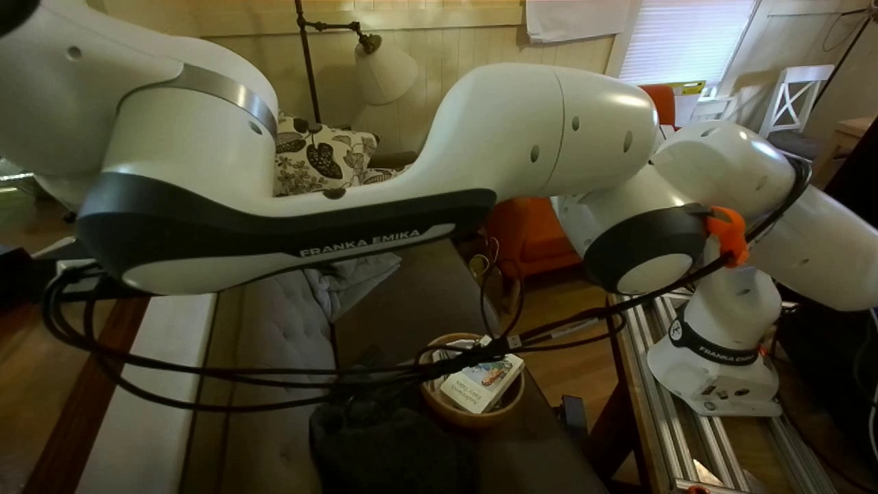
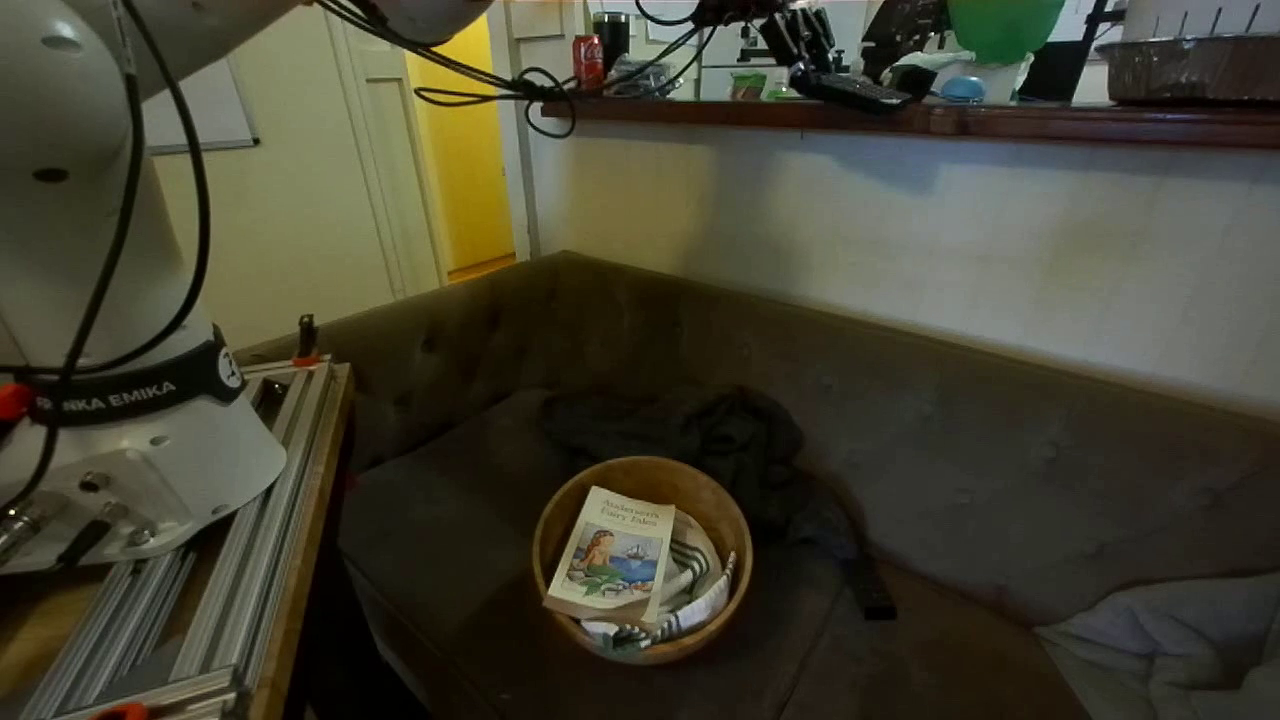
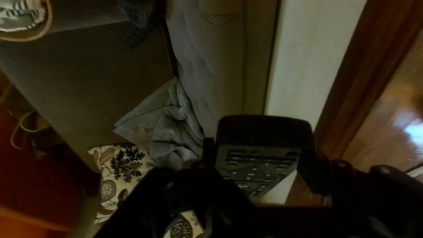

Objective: Pick up the remote and place it on the fleece next to the wooden bowl on the couch

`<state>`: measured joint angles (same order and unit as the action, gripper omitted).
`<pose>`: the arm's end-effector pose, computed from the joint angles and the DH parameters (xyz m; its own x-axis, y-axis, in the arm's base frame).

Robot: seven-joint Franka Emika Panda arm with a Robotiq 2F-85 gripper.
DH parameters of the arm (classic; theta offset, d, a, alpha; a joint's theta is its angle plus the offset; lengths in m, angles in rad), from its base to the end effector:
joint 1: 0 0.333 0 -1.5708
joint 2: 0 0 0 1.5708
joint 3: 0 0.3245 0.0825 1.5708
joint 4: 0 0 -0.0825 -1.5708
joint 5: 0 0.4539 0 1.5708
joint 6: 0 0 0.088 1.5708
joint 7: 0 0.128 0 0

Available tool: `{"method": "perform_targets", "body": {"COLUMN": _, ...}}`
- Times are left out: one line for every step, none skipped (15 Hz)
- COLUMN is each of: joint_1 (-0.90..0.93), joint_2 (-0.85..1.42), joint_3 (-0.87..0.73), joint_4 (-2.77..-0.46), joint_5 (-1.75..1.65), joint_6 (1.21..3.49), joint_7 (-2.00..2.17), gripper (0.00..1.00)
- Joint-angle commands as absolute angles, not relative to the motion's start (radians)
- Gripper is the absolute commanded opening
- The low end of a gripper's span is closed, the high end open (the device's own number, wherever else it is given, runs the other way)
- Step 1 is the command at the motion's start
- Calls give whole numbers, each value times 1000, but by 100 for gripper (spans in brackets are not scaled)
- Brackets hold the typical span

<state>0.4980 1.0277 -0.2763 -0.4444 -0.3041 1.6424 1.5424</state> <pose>0.8177 0.2963 0.4710 0.2893 -0.8058 0.5167 -0.8926 -0.4221 -0.1585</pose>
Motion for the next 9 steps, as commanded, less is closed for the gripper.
{"method": "perform_targets", "body": {"joint_1": 476, "joint_2": 1025, "joint_3": -233, "joint_4": -445, "joint_5": -278, "joint_6": 1567, "joint_7": 1708, "gripper": 37}}
{"method": "perform_targets", "body": {"joint_1": 458, "joint_2": 1030, "joint_3": -203, "joint_4": -445, "joint_5": -250, "joint_6": 1577, "joint_7": 1728, "gripper": 37}}
{"method": "perform_targets", "body": {"joint_1": 448, "joint_2": 1037, "joint_3": -181, "joint_4": -445, "joint_5": -238, "joint_6": 1591, "joint_7": 1717, "gripper": 37}}
{"method": "perform_targets", "body": {"joint_1": 432, "joint_2": 1047, "joint_3": -156, "joint_4": -445, "joint_5": -219, "joint_6": 1616, "joint_7": 1703, "gripper": 37}}
{"method": "perform_targets", "body": {"joint_1": 419, "joint_2": 1058, "joint_3": -134, "joint_4": -446, "joint_5": -203, "joint_6": 1645, "joint_7": 1674, "gripper": 37}}
{"method": "perform_targets", "body": {"joint_1": 408, "joint_2": 1071, "joint_3": -116, "joint_4": -446, "joint_5": -194, "joint_6": 1680, "joint_7": 1634, "gripper": 37}}
{"method": "perform_targets", "body": {"joint_1": 396, "joint_2": 1085, "joint_3": -98, "joint_4": -446, "joint_5": -184, "joint_6": 1722, "joint_7": 1589, "gripper": 37}}
{"method": "perform_targets", "body": {"joint_1": 387, "joint_2": 1102, "joint_3": -87, "joint_4": -446, "joint_5": -182, "joint_6": 1767, "joint_7": 1526, "gripper": 37}}
{"method": "perform_targets", "body": {"joint_1": 380, "joint_2": 1116, "joint_3": -76, "joint_4": -447, "joint_5": -177, "joint_6": 1799, "joint_7": 1474, "gripper": 37}}
